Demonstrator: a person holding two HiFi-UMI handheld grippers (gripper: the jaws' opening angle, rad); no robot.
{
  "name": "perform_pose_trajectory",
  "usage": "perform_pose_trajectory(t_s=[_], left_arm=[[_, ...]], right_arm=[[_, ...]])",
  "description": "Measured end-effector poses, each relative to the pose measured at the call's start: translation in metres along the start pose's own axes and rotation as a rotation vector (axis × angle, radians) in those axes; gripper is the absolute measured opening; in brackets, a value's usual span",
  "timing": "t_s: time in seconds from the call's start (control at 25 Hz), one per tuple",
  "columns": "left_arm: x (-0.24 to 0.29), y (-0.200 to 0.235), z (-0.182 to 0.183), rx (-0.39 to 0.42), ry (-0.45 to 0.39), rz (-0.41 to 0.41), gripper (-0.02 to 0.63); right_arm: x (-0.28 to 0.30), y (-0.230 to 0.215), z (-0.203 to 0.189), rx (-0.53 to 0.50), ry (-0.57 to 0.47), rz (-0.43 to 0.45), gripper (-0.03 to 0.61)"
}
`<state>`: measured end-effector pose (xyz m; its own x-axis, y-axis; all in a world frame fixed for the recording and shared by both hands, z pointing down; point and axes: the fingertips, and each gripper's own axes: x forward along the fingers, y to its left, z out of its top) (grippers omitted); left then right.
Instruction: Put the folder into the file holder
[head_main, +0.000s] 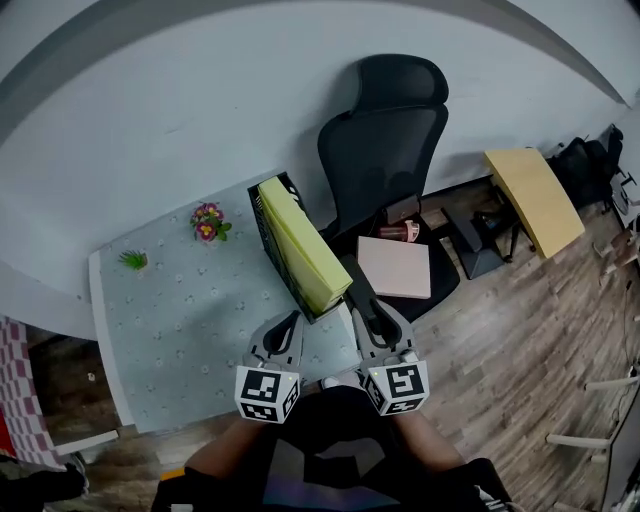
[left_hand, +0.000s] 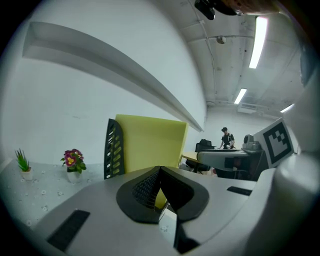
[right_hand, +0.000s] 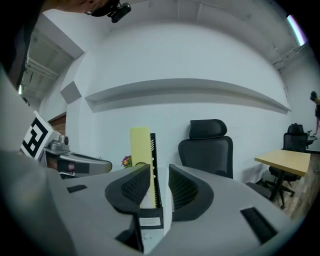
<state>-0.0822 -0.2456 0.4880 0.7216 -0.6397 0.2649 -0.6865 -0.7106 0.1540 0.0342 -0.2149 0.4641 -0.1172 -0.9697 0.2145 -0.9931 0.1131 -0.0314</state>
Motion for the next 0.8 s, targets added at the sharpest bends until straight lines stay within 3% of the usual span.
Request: perform_pose_trajectory(t_s=[0.16,0.4,0.8], left_arm=[[0.012,-0.02,0.001,0.029,0.008,-0.047,0.009],[0.019,-0.036,-0.003,0.047,0.025,-0.084,0.009],[0.018,-0.034,-0.001,0.049,0.028,-0.063,0.009]], right_arm=[[-0.014,-0.019,-0.005,0.026,0.007,-0.054,0.022],[-0.025,-0.021,-0.018,0.04,0.031,-0.048,0.015],[-0.022,-0.025,-0.017,0.034,0.035,-0.035,0.015]])
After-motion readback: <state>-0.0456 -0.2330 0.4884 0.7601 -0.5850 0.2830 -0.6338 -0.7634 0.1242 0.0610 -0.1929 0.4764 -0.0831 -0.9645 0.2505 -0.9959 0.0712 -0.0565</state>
